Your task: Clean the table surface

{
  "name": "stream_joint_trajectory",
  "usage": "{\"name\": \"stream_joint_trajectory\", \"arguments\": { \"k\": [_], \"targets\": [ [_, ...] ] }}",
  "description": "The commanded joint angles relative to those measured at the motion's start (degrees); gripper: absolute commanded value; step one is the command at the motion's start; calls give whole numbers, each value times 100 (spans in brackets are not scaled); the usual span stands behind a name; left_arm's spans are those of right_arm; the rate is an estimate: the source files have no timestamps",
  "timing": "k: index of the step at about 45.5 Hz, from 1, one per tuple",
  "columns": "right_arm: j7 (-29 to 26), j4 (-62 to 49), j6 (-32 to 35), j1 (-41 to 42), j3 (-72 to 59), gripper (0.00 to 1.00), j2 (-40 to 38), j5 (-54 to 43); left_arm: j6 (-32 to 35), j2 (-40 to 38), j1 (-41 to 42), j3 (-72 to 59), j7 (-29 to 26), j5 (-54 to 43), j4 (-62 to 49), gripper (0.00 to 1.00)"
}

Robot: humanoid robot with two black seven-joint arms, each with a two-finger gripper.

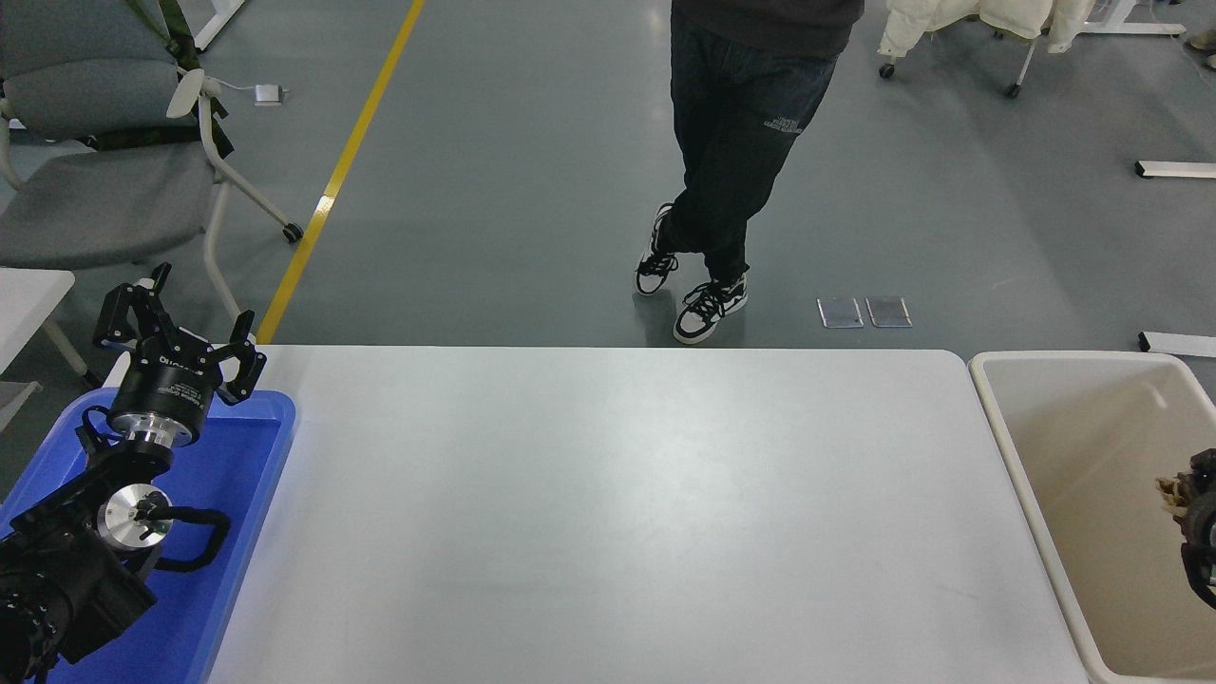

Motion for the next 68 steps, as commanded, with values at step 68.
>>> {"name": "stream_joint_trajectory", "arguments": {
  "k": [68],
  "targets": [
    [2532,3717,1294,-1033,4196,100,510,-1371,9,0,4,0,0,-1,5,100]
  ]
}}
